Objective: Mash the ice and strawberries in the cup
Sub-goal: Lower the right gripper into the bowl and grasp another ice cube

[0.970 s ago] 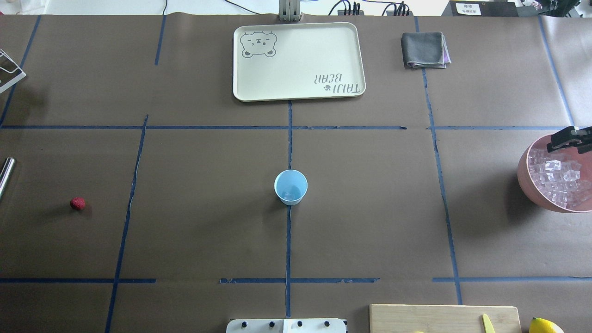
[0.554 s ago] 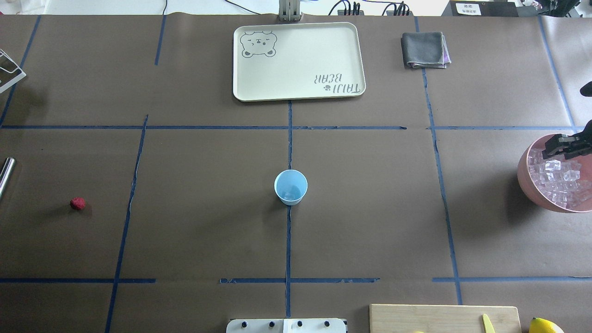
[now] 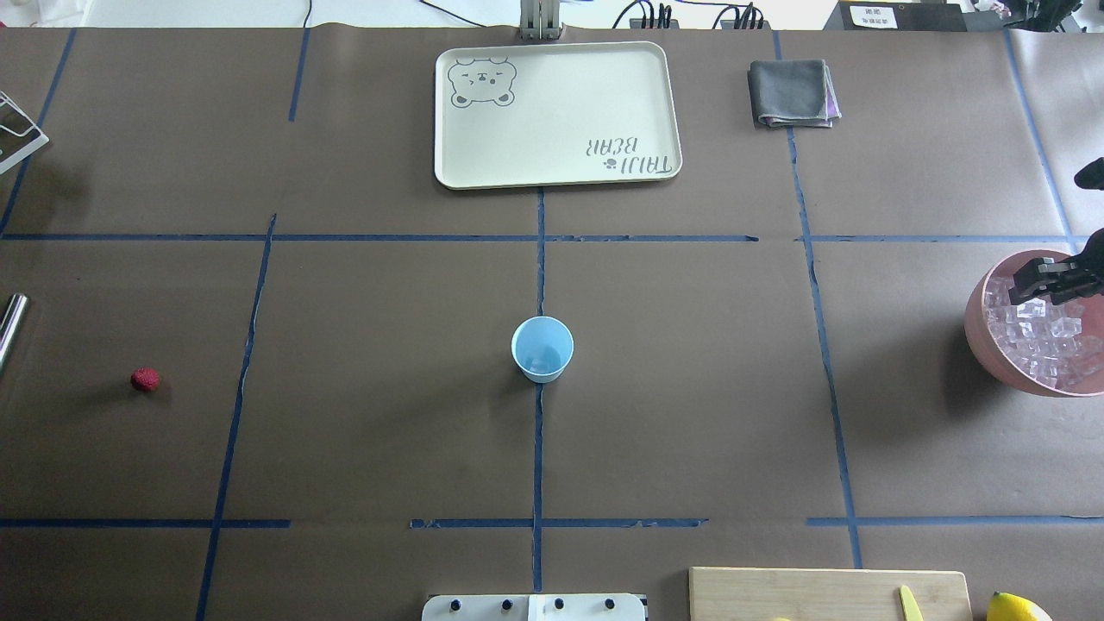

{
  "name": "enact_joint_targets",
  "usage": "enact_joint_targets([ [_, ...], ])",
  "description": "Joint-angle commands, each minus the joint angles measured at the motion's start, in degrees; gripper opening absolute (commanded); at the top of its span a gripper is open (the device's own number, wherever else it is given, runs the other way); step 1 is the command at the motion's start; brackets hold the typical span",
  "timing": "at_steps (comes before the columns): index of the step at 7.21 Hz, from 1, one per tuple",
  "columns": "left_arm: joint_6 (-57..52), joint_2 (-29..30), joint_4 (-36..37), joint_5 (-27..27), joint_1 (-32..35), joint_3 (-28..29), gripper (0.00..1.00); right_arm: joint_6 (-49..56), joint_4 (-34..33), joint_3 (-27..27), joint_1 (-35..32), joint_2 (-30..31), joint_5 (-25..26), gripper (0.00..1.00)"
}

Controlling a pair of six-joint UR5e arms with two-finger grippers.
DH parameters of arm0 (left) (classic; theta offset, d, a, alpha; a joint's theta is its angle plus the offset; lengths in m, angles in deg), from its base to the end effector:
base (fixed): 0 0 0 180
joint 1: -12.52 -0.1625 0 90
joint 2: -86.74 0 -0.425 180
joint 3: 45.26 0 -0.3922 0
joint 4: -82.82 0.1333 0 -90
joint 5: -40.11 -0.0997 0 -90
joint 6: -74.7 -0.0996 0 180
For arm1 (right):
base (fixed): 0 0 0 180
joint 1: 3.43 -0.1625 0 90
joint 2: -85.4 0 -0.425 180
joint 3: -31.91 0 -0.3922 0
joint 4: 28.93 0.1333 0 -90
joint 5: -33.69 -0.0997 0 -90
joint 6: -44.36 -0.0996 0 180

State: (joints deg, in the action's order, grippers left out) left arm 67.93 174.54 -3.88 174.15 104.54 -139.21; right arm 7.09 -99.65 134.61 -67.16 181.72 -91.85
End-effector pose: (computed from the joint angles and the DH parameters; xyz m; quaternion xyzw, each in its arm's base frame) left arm -0.0807 -0.4709 0.6495 0.0162 0.3748 0.0333 0.9264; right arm -0.1395 -0.4530 0.5712 0.0231 -0.3643 0.0215 0.9307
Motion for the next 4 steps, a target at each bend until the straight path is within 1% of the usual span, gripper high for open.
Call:
enact_joint_targets([
  [1,0.0,0.0,-0.23,0.0,0.0,0.0,1.0,0.36,-0.03,-1.09,0.0,-0.25,0.47,0.58],
  [4,0.09,0.0,-0.23,0.0,0.0,0.0,1.0,0.27,-0.03,-1.79,0.18,-0.34,0.56,0.57],
])
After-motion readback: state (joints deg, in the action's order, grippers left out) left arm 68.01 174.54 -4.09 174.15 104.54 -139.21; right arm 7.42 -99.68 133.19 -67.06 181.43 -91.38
